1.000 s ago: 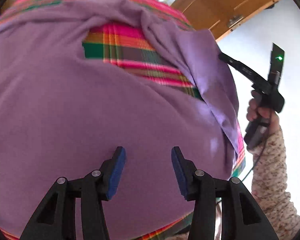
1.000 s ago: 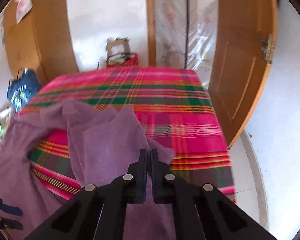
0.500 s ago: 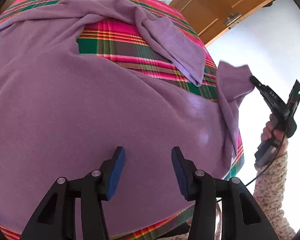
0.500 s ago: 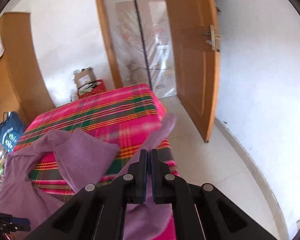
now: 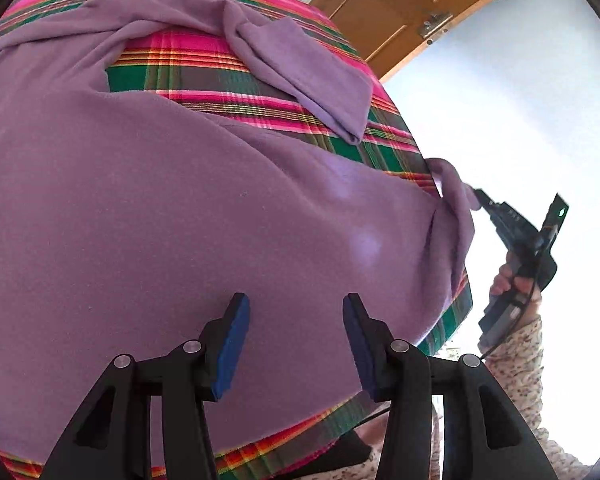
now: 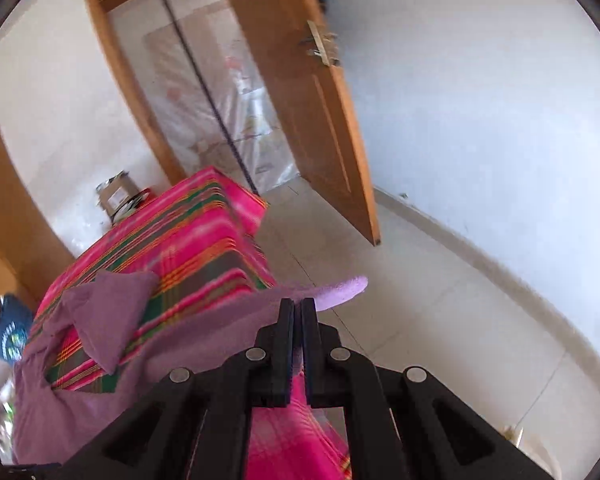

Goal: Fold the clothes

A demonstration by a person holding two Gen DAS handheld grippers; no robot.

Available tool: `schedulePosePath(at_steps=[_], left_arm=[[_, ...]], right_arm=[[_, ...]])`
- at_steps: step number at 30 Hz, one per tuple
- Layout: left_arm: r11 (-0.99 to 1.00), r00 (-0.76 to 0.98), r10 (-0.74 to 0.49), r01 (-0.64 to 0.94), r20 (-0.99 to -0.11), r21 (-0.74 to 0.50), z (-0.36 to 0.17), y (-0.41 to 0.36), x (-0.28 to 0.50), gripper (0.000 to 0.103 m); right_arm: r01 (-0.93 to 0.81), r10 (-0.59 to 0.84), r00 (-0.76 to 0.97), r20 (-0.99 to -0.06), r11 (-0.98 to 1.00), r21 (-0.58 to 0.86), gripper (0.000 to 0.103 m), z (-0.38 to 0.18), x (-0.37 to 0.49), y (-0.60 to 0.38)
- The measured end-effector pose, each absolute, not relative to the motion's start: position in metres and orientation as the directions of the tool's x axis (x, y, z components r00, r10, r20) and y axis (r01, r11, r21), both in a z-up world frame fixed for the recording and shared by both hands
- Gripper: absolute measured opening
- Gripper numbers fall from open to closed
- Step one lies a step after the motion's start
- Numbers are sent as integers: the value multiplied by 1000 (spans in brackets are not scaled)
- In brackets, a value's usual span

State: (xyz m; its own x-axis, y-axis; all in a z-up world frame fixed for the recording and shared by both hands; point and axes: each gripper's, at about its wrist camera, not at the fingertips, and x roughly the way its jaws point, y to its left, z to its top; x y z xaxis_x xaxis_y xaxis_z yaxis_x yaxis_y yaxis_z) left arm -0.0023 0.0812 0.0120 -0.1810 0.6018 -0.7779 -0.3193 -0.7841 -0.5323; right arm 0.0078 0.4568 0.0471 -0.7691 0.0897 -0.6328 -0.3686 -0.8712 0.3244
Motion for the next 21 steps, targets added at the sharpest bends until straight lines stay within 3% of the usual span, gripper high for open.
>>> schedulePosePath(at_steps=[15,21], left_arm=[[-778,-187,613,-312,-767,-545,9,82,-2,50],[-798,-201,581,-332,-789,-503,11,88,1,51]], right_arm=[[-479,104,-740,-665,-776,411,11,23,51,481],[-349,-33,-790,-613,-798,492,42,48,40,460]])
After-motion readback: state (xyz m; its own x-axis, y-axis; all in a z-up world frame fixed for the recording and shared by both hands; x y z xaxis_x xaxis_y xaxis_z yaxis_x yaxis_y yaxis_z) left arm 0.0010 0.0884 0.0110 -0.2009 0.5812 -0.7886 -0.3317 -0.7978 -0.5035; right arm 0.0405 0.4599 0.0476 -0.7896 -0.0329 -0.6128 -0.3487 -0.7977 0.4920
